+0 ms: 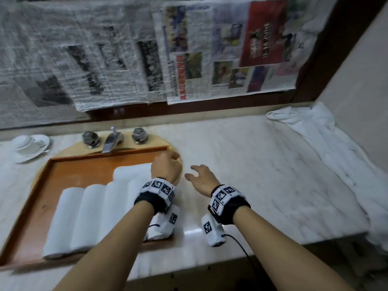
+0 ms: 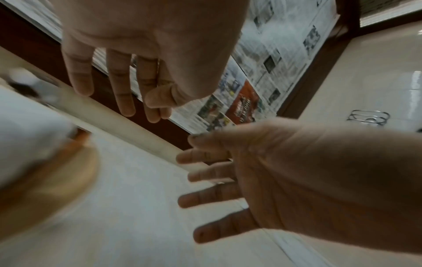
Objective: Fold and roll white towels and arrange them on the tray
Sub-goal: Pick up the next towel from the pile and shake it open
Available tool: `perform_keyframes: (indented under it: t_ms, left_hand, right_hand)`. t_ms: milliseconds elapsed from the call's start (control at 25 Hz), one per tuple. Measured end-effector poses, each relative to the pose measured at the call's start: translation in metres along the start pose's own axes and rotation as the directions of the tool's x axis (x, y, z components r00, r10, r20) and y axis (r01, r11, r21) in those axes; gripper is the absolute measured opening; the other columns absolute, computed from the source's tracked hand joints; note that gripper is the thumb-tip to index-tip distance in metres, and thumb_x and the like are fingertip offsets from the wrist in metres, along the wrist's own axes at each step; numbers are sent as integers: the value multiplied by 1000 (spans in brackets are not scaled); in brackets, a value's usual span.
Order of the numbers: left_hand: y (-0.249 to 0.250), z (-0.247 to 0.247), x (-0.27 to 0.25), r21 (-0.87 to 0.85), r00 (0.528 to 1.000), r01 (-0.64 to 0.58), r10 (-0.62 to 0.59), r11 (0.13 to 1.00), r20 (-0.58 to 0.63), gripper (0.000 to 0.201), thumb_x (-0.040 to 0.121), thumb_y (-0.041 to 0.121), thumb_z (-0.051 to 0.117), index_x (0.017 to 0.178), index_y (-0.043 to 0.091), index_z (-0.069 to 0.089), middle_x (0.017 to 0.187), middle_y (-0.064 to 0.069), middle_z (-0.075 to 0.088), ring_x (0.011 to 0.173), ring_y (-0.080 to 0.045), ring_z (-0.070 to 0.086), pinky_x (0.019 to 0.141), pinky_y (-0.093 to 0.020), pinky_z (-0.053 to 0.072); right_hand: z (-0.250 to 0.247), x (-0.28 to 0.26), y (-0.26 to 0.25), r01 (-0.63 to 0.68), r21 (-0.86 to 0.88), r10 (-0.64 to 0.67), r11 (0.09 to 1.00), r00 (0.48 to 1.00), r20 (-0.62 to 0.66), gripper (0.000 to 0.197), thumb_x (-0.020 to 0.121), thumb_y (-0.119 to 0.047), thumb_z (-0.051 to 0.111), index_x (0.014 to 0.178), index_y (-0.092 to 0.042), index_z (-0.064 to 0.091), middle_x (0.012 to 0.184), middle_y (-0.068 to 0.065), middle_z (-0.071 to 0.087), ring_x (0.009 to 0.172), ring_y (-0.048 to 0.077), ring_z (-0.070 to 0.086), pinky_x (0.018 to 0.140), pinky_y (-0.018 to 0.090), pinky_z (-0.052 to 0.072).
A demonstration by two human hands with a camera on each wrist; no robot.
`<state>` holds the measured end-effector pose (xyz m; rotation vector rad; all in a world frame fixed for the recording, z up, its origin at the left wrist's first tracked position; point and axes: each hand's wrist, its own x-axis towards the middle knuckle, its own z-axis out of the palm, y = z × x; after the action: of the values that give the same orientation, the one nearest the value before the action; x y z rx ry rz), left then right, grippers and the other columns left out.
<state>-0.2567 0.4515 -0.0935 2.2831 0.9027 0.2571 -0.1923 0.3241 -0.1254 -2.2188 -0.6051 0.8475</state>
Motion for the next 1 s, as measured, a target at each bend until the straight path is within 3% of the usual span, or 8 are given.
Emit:
perform_keyframes:
  t_ms: [160, 280, 480, 560, 680, 800, 920, 1000]
  left_hand:
    - [108, 92, -16, -49, 993, -98, 101, 994, 65, 32, 84, 7, 51, 101, 22, 73, 105, 1, 73, 99, -23, 66, 86, -27, 49]
    - [209, 178, -44, -73, 943, -247, 257, 966, 213, 30, 84, 7, 53, 97, 23, 74, 101, -1, 73, 98, -24, 67, 86, -32, 53]
    - [343, 313, -102, -51, 726, -524, 476, 850, 497, 33, 87, 8, 51, 106, 25, 72, 115, 1, 69, 104, -22, 63, 87, -32, 51]
    - [377, 354, -123, -35, 619, -616, 510, 787, 597, 37, 89, 7, 50, 116, 26, 67, 126, 3, 62, 111, -21, 58, 91, -32, 48]
    - [405, 406, -141, 20, 478, -728, 487, 685, 731, 40, 91, 8, 50, 123, 29, 61, 133, 4, 55, 118, -21, 54, 96, -37, 46]
    - [409, 432, -148, 59, 394, -800, 449, 597, 802, 40, 89, 19, 63, 126, 31, 57, 131, 5, 53, 118, -21, 53, 95, -39, 47]
    - [410, 430, -153, -54, 350, -778, 503, 626, 790, 56, 77, 40, 76, 128, 36, 54, 126, 11, 53, 111, -16, 54, 90, -40, 48]
    - [423, 411, -148, -170, 405, -725, 613, 667, 678, 35, 79, 44, 72, 112, 33, 64, 107, 8, 66, 98, -17, 62, 82, -37, 50]
  right_hand:
    - [-108, -32, 78, 0, 45, 10, 999, 976, -219, 44, 97, -29, 53, 138, -15, 50, 153, 10, 28, 129, 28, 46, 107, 35, 38]
    - [-197, -73, 176, -80, 92, 113, 993, 878, -464, 32, 97, -26, 54, 127, -14, 59, 137, 9, 43, 114, 27, 56, 99, 33, 43]
    - [-288, -158, 346, -525, 98, 438, 846, 577, -689, 41, 92, -20, 55, 132, -23, 48, 143, 4, 29, 129, 29, 32, 100, 42, 40]
    - [-303, -192, 399, -649, 69, 501, 758, 511, -698, 51, 87, -18, 58, 135, -27, 43, 150, 2, 22, 132, 30, 28, 102, 43, 38]
    - [-310, -216, 455, -631, -6, 437, 776, 544, -717, 36, 81, -13, 69, 114, -25, 63, 140, 2, 45, 119, 32, 45, 92, 44, 43]
    - [-319, -222, 471, -601, -66, 339, 797, 535, -773, 10, 81, -17, 74, 87, -23, 69, 115, 1, 60, 104, 32, 53, 79, 43, 44]
    - [-343, -226, 455, -414, -96, 177, 905, 573, -800, 8, 91, -26, 59, 95, -25, 65, 96, -4, 66, 93, 24, 58, 81, 40, 41]
    - [-374, -225, 424, -139, -19, 66, 990, 582, -810, 11, 93, -25, 55, 98, -20, 63, 83, -3, 67, 76, 21, 60, 72, 35, 46]
